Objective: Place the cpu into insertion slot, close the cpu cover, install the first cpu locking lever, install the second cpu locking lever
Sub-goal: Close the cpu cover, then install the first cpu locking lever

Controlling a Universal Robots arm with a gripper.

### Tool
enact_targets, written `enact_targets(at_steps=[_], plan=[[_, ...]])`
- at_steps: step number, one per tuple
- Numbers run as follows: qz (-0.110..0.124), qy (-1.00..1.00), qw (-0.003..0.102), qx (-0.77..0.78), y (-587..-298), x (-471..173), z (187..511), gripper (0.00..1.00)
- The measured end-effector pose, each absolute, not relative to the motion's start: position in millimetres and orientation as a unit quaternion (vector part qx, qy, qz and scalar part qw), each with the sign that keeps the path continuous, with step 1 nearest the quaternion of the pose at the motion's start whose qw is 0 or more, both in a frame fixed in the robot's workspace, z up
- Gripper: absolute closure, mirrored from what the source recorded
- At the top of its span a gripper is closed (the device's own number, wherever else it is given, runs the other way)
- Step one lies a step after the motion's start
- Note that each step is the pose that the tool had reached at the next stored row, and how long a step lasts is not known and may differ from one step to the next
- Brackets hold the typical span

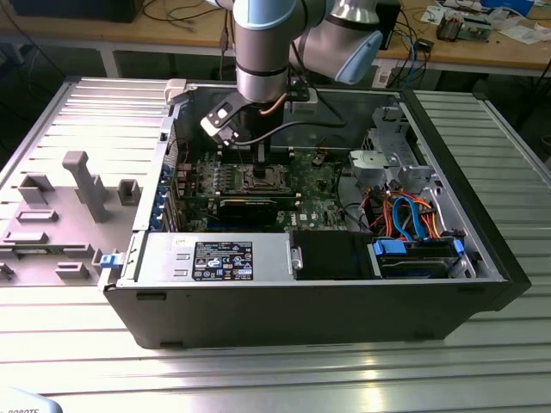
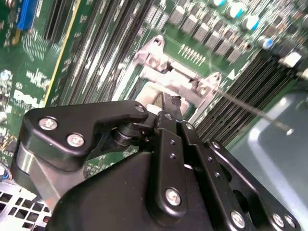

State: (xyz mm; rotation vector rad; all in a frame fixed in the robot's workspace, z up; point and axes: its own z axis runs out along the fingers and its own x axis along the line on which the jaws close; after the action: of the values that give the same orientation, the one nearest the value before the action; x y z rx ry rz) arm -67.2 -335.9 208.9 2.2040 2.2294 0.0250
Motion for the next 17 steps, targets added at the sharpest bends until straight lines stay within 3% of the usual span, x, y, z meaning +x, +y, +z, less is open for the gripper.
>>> enact_targets(at_steps=[17], plan=[[0.008,0.711,0.003,0.703,-335.8,-61.3,209.3,0.89]])
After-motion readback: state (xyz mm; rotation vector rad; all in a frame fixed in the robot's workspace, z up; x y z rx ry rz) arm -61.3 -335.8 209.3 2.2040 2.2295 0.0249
